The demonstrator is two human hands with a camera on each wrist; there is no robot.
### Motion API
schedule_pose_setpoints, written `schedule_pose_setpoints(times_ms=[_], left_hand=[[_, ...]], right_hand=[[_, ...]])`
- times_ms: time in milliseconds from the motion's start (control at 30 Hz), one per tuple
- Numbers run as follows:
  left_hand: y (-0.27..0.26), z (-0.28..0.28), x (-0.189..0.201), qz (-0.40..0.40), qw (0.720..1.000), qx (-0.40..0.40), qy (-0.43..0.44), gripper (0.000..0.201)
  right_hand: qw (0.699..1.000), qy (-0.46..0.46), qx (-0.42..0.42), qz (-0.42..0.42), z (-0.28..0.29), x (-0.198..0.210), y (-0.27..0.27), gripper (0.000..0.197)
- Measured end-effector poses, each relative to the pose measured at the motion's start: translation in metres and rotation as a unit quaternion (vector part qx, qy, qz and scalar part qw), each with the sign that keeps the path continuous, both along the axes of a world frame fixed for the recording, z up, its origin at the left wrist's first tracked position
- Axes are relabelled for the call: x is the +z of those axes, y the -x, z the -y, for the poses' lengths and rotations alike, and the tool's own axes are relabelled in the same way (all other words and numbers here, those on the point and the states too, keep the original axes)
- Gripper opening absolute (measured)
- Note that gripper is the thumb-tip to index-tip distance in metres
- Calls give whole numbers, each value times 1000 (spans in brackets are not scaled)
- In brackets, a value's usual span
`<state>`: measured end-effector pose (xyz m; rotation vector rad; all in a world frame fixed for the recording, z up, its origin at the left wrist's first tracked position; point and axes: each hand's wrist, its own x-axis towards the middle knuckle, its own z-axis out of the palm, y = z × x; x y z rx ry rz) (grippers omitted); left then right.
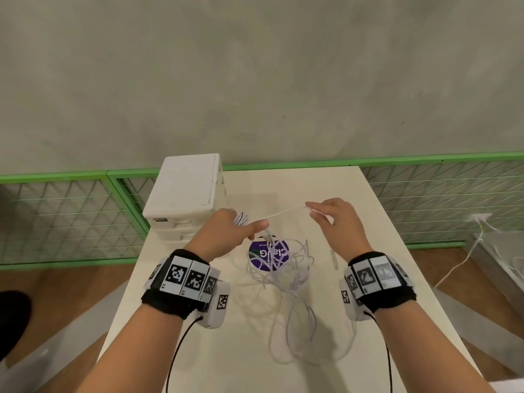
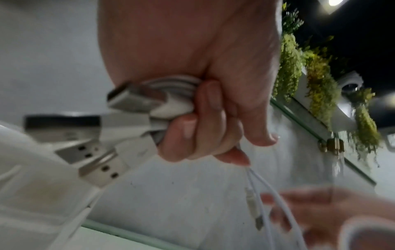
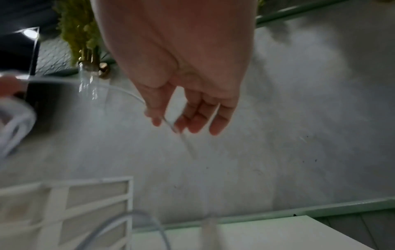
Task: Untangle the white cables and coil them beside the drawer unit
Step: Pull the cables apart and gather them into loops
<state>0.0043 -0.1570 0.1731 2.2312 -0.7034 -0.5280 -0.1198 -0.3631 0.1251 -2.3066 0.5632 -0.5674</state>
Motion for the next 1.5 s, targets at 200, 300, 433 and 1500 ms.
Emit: schedule_pose_setpoints(times_ms=[200,300,433,1500], left_hand=[[8,13,19,21,998,19,50,47],[13,20,23,1,996,13,85,45],[9,18,28,-32,981,63,182,43],[11,11,45,-39,969,71,233,45]], right_hand=[[978,-173,52,108,-42,13,0,20],[977,-164,133,38,-61,8,-3,27],[984,-143,105,-21,-45,-23,-2,16],[962,-252,109,-7,-52,-32,8,13]])
